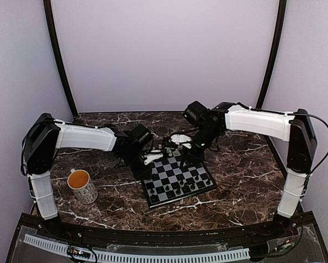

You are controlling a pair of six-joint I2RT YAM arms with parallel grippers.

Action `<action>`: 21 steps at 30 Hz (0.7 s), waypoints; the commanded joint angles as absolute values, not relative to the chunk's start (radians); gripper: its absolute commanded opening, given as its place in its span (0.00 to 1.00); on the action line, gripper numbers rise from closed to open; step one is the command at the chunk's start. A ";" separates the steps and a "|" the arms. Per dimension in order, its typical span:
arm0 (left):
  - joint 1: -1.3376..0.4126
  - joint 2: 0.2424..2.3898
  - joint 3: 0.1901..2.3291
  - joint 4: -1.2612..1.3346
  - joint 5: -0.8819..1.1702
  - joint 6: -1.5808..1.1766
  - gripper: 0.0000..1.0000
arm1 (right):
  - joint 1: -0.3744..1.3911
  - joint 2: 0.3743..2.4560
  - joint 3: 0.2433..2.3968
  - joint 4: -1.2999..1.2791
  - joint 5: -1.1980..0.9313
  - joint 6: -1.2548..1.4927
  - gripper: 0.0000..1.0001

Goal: Set up the chess pieces on the board
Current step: Pick up the knight from the chessboard.

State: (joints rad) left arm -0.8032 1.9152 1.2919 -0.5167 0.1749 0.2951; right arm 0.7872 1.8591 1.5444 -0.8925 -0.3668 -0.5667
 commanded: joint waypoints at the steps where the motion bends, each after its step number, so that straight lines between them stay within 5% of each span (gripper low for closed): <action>1: -0.804 1.905 1.262 -0.557 0.198 0.280 0.18 | 0.781 1.854 1.580 -0.899 -0.359 -0.556 0.41; 6: -0.786 1.828 1.239 -0.490 0.281 0.266 0.17 | 0.741 1.789 1.620 -0.904 -0.335 -0.546 0.42; 9: -0.765 1.759 1.216 -0.420 0.323 0.239 0.16 | 0.650 1.732 1.668 -0.851 -0.419 -0.443 0.51; 10: -0.754 1.748 1.213 -0.406 0.351 0.233 0.16 | 0.612 1.712 1.671 -0.810 -0.464 -0.386 0.88; 11: -0.750 1.731 1.210 -0.385 0.365 0.224 0.16 | 0.569 1.696 1.672 -0.772 -0.504 -0.359 0.97; 15: -0.745 1.685 1.182 -0.303 0.422 0.203 0.16 | 0.409 1.662 1.609 -0.564 -0.514 -0.135 0.99; 21: -0.746 1.586 1.084 -0.110 0.486 0.127 0.16 | 0.365 1.786 1.698 -0.639 -0.880 -0.048 0.93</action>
